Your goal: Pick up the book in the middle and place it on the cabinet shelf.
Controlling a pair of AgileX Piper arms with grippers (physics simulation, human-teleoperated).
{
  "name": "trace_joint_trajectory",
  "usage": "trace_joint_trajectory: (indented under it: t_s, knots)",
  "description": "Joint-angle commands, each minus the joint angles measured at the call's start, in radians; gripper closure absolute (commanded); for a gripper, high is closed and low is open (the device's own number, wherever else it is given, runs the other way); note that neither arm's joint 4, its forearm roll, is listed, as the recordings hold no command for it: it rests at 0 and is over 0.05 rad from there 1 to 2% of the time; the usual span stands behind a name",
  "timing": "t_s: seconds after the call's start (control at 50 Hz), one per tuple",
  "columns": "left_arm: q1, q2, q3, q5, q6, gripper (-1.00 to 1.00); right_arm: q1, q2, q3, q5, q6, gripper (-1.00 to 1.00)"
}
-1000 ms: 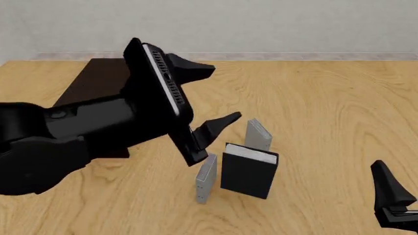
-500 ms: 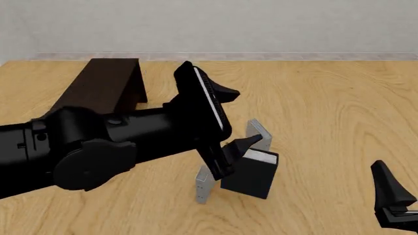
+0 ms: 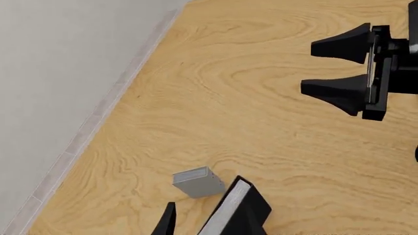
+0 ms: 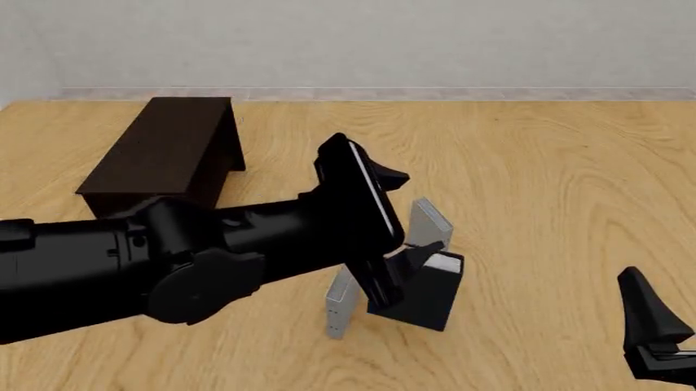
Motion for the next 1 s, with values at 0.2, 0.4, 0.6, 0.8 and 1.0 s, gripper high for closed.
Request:
trace_joint_trajectory:
  t_s: [0.2,0.4,0.6,0.8,1.0]
  knots:
    - [-0.022,0.04,0.027,-0.052,-0.044,-1.0,0.0,0.0,0.0,0.0,0.0,-1.0]
    - [-0.011,0.085,0.028,-0.084,-0.053,-1.0,0.0,0.0,0.0,0.0,0.0,-1.0]
    - [-0.008,0.13,0.021,-0.103,-0.058,-1.0,0.0,0.0,0.0,0.0,0.0,-1.0]
    - [-0.007,0.17,0.011,-0.116,-0.065,-1.0,0.0,0.0,0.0,0.0,0.0,-1.0]
    - [-0.003,0.194,-0.038,-0.057,-0.062,-1.0,0.0,0.0,0.0,0.0,0.0,-1.0]
